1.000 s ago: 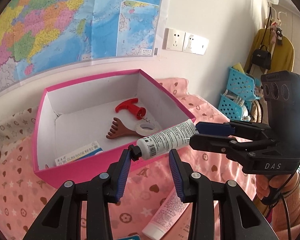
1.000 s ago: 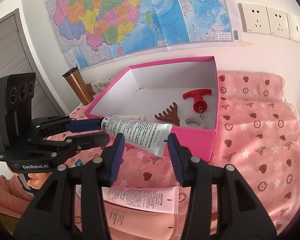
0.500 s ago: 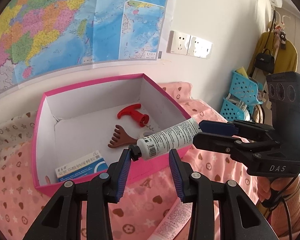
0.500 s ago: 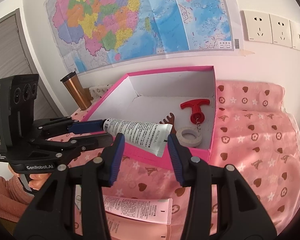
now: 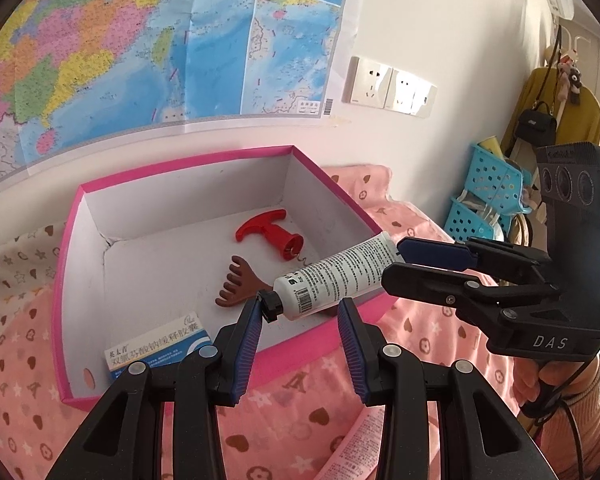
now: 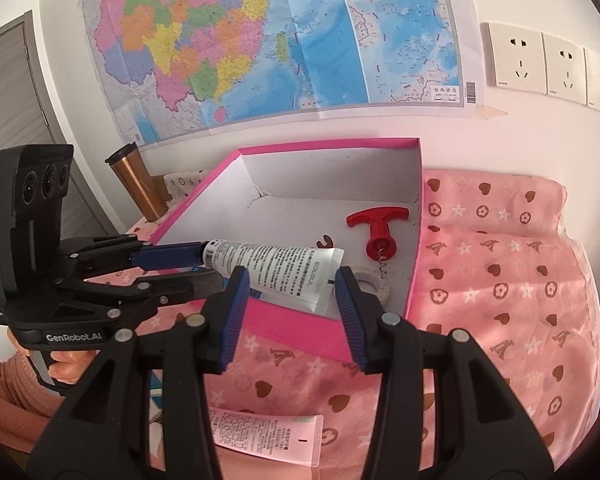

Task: Organize rigid objects
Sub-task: 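Lift the white tube with the right tool over the magenta box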

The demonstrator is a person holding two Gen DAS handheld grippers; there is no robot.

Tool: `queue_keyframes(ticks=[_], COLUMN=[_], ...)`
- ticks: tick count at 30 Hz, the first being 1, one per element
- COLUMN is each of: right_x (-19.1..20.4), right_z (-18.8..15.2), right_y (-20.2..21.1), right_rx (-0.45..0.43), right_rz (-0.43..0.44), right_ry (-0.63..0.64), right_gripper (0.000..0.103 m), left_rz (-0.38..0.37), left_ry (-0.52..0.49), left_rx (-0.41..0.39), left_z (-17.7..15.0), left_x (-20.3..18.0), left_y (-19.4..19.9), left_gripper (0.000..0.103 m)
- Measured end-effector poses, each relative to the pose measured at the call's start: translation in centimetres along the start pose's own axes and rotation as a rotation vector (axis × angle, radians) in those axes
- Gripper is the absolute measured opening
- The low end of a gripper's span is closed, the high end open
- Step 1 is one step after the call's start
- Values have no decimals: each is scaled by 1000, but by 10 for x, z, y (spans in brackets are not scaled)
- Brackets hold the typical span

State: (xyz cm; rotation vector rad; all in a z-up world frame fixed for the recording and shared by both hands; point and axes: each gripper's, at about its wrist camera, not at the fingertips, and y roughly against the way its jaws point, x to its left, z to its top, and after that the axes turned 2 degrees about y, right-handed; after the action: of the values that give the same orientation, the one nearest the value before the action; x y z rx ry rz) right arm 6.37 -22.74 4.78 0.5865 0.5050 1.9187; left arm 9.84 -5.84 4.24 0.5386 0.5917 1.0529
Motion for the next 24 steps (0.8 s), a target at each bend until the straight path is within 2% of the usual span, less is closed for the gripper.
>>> queue_keyframes(ticks=[10, 24], right_x=[-14, -22], right_z=[6, 11], right_y=[-17, -41], right_rx=[35, 95], right_rz=[-30, -72], right_ry=[-7, 7], right_gripper=[47, 47], left_rz=[-37, -24], left_ry=[34, 62], left_rx=[37, 81], left_z=[7, 12], left_x=[7, 16], left_y=[-18, -40], left_gripper=[39, 39])
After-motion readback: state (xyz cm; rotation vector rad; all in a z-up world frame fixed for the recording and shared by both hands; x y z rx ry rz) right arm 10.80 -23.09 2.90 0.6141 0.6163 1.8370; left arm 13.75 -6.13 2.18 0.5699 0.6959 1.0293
